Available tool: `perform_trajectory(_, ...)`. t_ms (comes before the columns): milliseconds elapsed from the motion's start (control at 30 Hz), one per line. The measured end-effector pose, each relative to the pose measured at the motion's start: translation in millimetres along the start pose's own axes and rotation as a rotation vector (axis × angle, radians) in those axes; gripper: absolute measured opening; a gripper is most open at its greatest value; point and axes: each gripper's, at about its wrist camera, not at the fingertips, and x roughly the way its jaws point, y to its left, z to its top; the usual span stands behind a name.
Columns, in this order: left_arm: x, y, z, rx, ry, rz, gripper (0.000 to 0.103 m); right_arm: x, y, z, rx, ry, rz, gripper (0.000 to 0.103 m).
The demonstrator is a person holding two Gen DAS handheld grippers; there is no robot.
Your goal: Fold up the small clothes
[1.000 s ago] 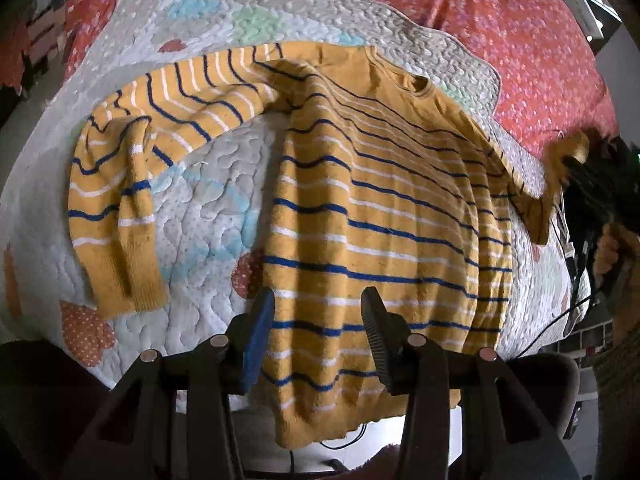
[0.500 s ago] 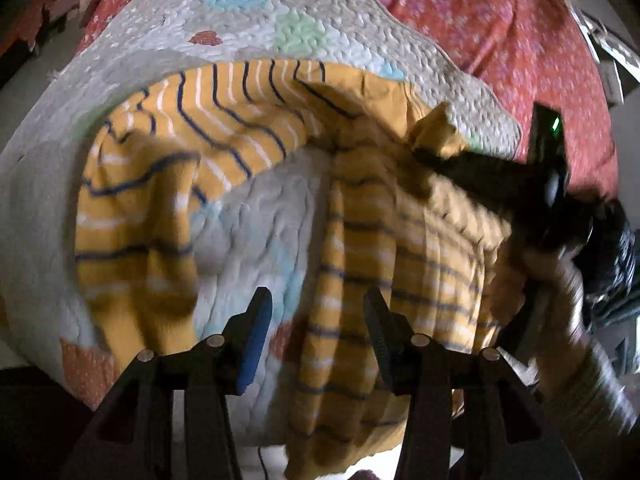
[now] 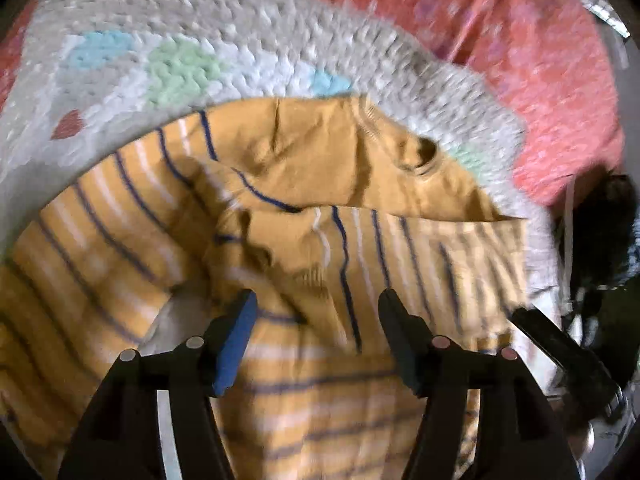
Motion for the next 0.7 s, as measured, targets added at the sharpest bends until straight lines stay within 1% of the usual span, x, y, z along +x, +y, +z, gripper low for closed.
perform_trajectory(33,10.0,-3.4,5.3,0.005,0.018,0.016,0.056,-4.3,-10.4,-2.4,0.012,-0.007,-0.012,0.063)
perform_trajectory(67,16.5,-6.2,8.0,0.014,0.035,0.034,0.017,-10.5,-23.5,-5.1,0.023,-0.022,-0.032,0.063)
perform_trajectory(100,21.4,-7.9,9.5,0.018,0.054,0.065,0.008,-14.3,-32.2,-6.2,0.032,-0.034,-0.041,0.063)
perform_trajectory(133,21.6,-6.1,9.2,0.006,0.059,0.076,0.008,-18.8,-44.0,-7.1,0.056,-0.051,-0.041,0.063)
perform_trajectory(167,16.8,-2.7,7.4,0.000,0.040,0.088,0.008,-23.0,-56.3,-4.2,0.088,-0.067,-0.032,0.063)
perform_trajectory(267,-1.0,9.1,11.4,-0.006,-0.023,0.160,0.008,-37.1,-88.2,-3.6,0.170,-0.114,0.008,0.063)
perform_trajectory(333,-11.6,23.6,18.7,-0.029,-0.062,0.228,0.008,-38.2,-103.6,-6.9,0.214,-0.134,0.007,0.063)
perform_trajectory(367,-12.1,29.7,21.8,-0.037,-0.062,0.247,0.008,-38.6,-110.2,-7.5,0.239,-0.139,0.008,0.063)
perform_trajectory(400,-8.6,35.6,24.4,-0.043,-0.048,0.251,0.008,-36.6,-114.3,-7.0,0.259,-0.143,0.011,0.063)
perform_trajectory(467,2.6,38.9,23.4,-0.026,-0.018,0.262,0.008,-26.6,-117.5,-1.3,0.272,-0.144,0.002,0.063)
perform_trajectory(533,13.2,34.1,21.6,0.009,-0.007,0.284,0.008,-14.4,-116.2,7.3,0.258,-0.139,-0.020,0.063)
perform_trajectory(633,20.6,27.7,19.7,0.020,-0.008,0.295,0.008,8.5,-106.4,26.8,0.201,-0.135,-0.050,0.062)
perform_trajectory(667,19.8,26.4,19.9,0.020,-0.011,0.299,0.008,13.9,-104.1,30.9,0.178,-0.126,-0.058,0.037)
perform_trajectory(700,17.4,24.2,20.5,0.021,-0.017,0.301,0.009,17.6,-102.7,34.3,0.165,-0.113,-0.064,0.015)
